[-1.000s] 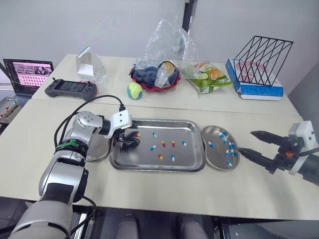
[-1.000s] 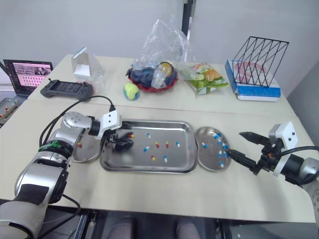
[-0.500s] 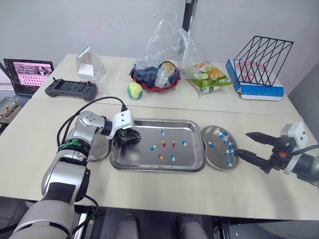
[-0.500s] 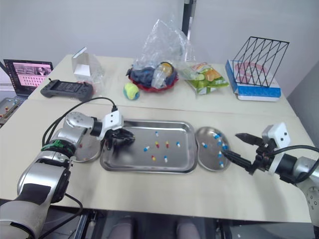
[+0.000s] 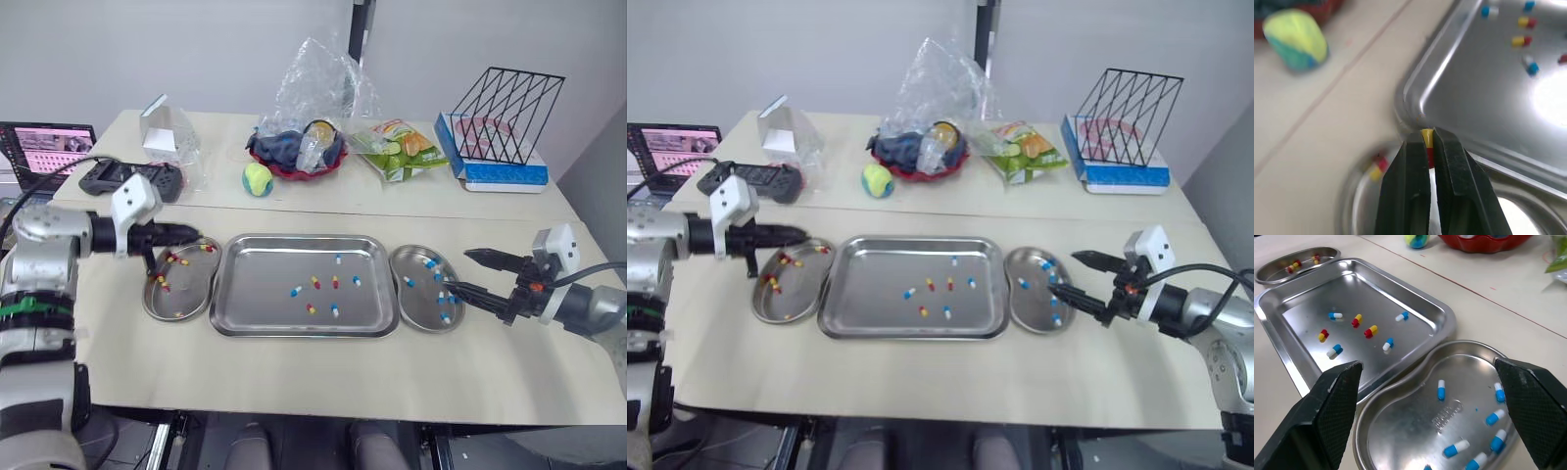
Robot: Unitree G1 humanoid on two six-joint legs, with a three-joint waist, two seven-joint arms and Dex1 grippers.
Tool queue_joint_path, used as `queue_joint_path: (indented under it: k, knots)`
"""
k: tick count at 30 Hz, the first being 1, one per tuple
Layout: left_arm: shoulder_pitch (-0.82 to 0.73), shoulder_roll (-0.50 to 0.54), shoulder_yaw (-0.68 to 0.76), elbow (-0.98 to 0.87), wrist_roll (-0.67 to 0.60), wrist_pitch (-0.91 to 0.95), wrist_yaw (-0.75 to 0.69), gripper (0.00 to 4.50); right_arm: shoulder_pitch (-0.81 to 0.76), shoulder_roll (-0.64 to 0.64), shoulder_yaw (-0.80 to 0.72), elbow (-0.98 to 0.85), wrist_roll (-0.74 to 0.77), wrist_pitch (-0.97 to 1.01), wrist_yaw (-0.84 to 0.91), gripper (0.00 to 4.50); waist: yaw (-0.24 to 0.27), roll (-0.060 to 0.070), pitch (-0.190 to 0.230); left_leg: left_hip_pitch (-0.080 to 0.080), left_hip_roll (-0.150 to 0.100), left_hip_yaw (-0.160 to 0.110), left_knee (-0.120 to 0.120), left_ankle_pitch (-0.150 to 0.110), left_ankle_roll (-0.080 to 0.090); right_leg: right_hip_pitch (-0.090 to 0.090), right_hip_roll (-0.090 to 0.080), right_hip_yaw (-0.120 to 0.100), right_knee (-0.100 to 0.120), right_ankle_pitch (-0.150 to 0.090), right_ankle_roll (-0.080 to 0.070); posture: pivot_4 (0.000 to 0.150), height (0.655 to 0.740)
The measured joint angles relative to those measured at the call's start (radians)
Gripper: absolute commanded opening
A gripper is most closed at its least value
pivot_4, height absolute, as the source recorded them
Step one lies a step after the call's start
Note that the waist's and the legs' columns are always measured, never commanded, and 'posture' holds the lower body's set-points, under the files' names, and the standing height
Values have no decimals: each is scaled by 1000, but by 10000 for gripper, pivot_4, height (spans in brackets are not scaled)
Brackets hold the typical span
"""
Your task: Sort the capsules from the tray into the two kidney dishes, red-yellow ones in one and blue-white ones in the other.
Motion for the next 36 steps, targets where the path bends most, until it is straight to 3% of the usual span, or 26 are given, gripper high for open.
queue_joint_path:
  k: [9,11,13,14,21,23,27,32,36]
  knots:
    - [143,-10,6,-105,-1,35,131,174,-92,0,64,77,-33,-30,42,45000,14,0,0,-2,0,0,0,0,0,0,0,1,-1,0,0,1500,7180]
    - [143,-11,6,-108,-6,55,139,7582,-100,0,64,85,-38,-33,48,45000,14,0,0,-2,0,0,0,0,0,0,0,1,-1,0,0,1500,7180]
    - [143,-11,6,-113,-8,62,144,10934,-103,0,64,86,-38,-36,51,45000,14,0,0,-2,0,0,0,0,0,0,0,1,-1,0,0,1500,7180]
    - [143,-11,6,-116,-11,64,148,17065,-103,0,64,87,-38,-36,53,45000,13,0,0,-2,-1,0,0,0,0,0,0,1,-1,0,0,1500,7180]
    - [142,9,30,-114,-53,106,151,39515,-99,0,57,88,-38,-36,63,45000,12,0,0,-2,0,0,0,0,0,0,0,1,-1,0,0,1500,7180]
    - [137,23,96,-73,-78,105,193,44817,-98,-1,42,107,-41,-51,65,45000,10,0,0,-2,0,0,0,0,0,-1,0,1,-1,0,0,1500,7180]
    - [177,74,286,-9,-151,63,265,44817,-101,-29,-8,191,-51,-78,70,45000,0,1,0,-1,0,0,0,0,0,-1,0,1,-1,0,0,1500,7180]
    - [326,58,494,-3,-294,54,258,44817,-105,-33,-19,290,-88,-147,89,45000,-5,1,0,-1,0,0,-1,0,0,-1,0,1,-1,0,0,1500,7180]
    - [413,68,570,38,-289,27,340,44817,-130,-9,-19,402,-127,-231,75,45000,-3,1,0,0,0,0,-1,0,0,0,0,1,-1,0,0,1500,7180]
